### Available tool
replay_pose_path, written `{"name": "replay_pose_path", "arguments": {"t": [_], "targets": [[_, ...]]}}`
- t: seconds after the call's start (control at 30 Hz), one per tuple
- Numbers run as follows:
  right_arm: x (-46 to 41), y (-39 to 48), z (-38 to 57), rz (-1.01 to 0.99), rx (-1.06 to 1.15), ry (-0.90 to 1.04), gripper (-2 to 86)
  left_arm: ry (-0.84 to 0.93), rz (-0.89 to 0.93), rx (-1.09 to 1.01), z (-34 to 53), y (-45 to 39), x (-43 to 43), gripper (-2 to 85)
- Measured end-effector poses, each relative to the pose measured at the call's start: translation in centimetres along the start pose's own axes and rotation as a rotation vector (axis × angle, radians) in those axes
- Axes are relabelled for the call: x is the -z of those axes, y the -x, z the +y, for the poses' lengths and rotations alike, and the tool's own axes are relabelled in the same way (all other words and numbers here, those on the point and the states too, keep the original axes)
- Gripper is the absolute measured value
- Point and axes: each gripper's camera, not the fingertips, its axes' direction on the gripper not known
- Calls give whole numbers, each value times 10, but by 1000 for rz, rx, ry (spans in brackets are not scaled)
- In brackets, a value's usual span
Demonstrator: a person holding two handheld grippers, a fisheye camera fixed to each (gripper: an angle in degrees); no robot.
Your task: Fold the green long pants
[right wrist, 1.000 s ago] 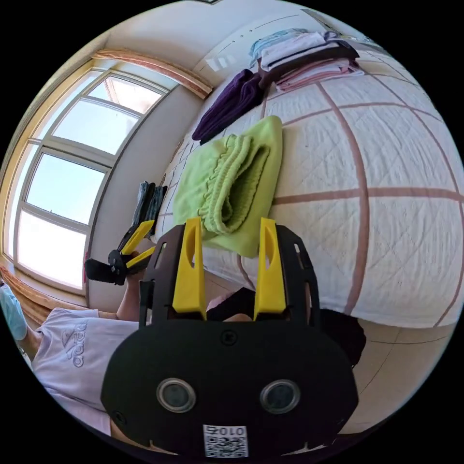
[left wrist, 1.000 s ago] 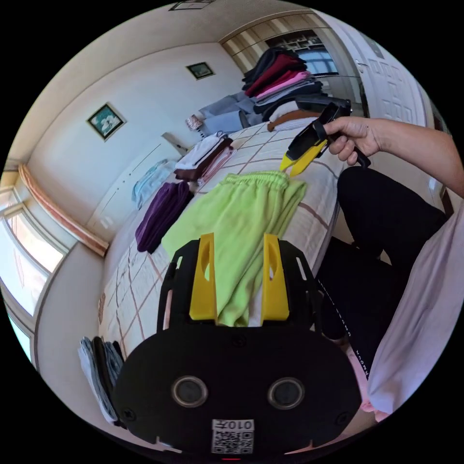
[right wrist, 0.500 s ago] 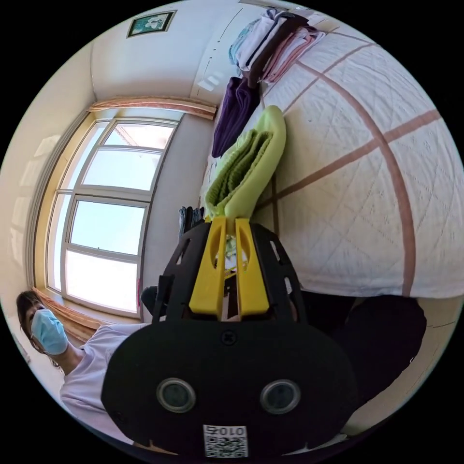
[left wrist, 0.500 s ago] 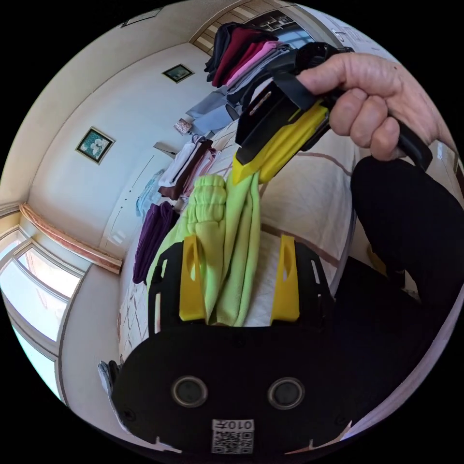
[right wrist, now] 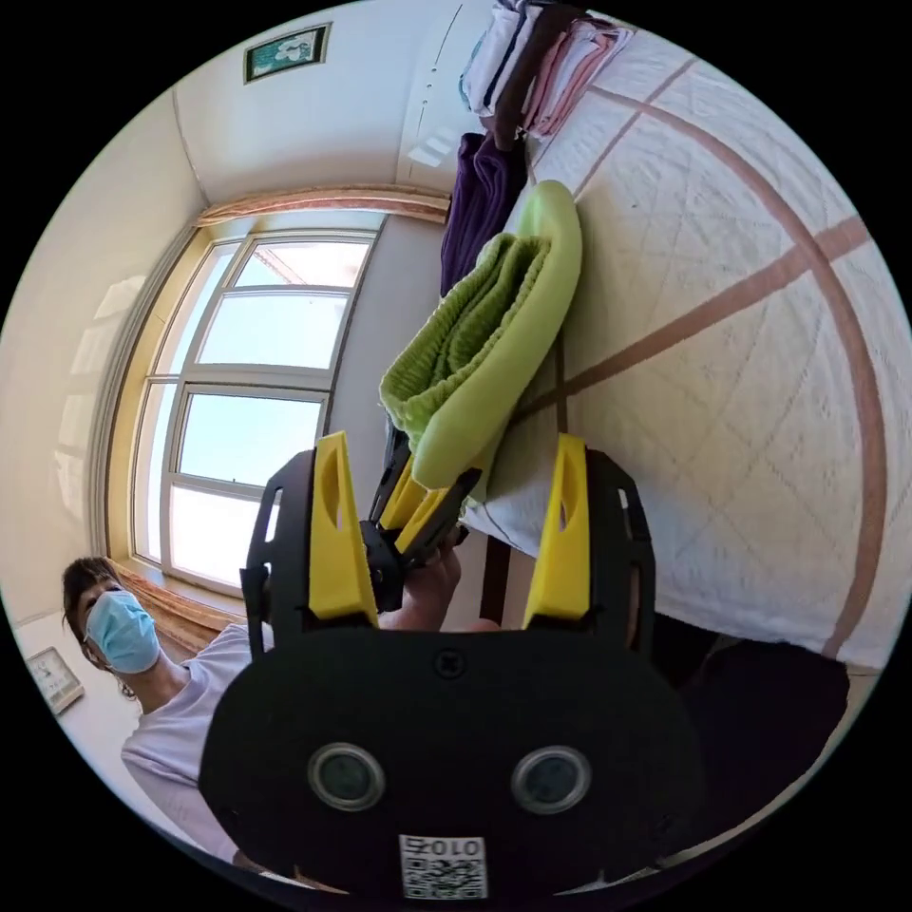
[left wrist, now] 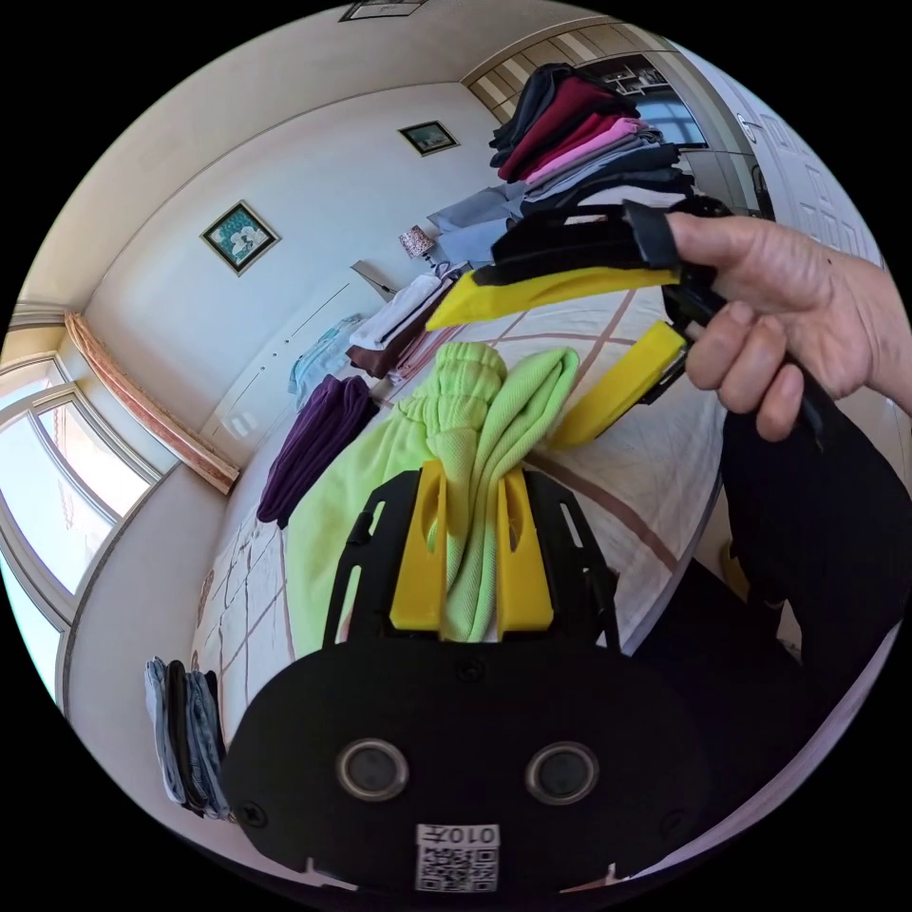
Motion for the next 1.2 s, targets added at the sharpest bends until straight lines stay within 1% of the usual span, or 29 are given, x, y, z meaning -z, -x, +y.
{"name": "replay_pose_path", "arguments": {"t": [0.07,0.13,0.2,0.23,0.27,0.3,0.37,0.4,0.43,0.47,0.5,0.53,0.57,0.6,0.63,0.67,0.7,0.73,0.77,0.83,0.9,0.93,1.03,1.07,1.13,1.2], "targets": [[-7,3,-18,13,-18,12,241,2,-19,-27,-2,8,0,73],[-17,8,-37,85,-32,40,226,10,-36,-39,-5,15,-1,77],[-45,19,-53,286,-18,177,191,25,-32,-45,-8,26,-1,85],[-50,22,-54,341,-8,197,178,42,-2,-40,-9,39,0,92],[-53,24,-53,402,10,205,151,42,85,-17,-5,57,7,98],[-51,20,-51,396,10,198,139,36,130,13,0,70,12,101],[-44,5,-45,328,-1,176,128,40,249,228,35,138,38,114],[-38,-6,-40,277,-10,157,124,46,265,294,48,159,44,117],[-36,-10,-38,256,-14,148,122,65,269,437,78,203,56,124],[-31,-17,-33,232,-14,137,120,96,235,591,111,247,65,131],[-25,-23,-30,209,-6,122,118,113,221,665,128,268,68,135],[-22,-25,-28,194,-6,113,118,144,225,781,158,306,70,141],[-18,-31,-27,161,-16,101,118,181,254,868,184,335,62,146],[-18,-36,-27,141,-29,100,120,202,280,898,195,347,55,148],[-18,-38,-28,139,-34,101,121,243,360,936,211,365,37,152],[-20,-38,-30,140,-38,105,127,258,477,980,223,379,18,156],[-22,-36,-31,144,-39,110,134,255,546,1000,227,385,9,156],[-22,-35,-32,152,-40,113,136,220,655,1040,232,396,-4,157],[-24,-32,-33,172,-37,122,141,182,698,1074,232,406,-10,155],[-25,-29,-33,193,-33,131,144,183,664,1058,226,419,-16,152],[-23,-30,-31,192,-29,120,143,169,726,1095,225,433,-25,151],[-22,-31,-30,191,-29,116,143,166,776,1129,227,443,-32,151],[-21,-37,-31,179,-31,108,141,174,817,1231,247,468,-38,149],[-21,-40,-32,171,-34,106,141,138,820,1295,261,478,-34,148],[-22,-43,-34,166,-36,105,141,118,819,1358,278,490,-30,146],[-24,-48,-37,160,-37,107,143,95,885,1386,283,499,-35,144]]}}
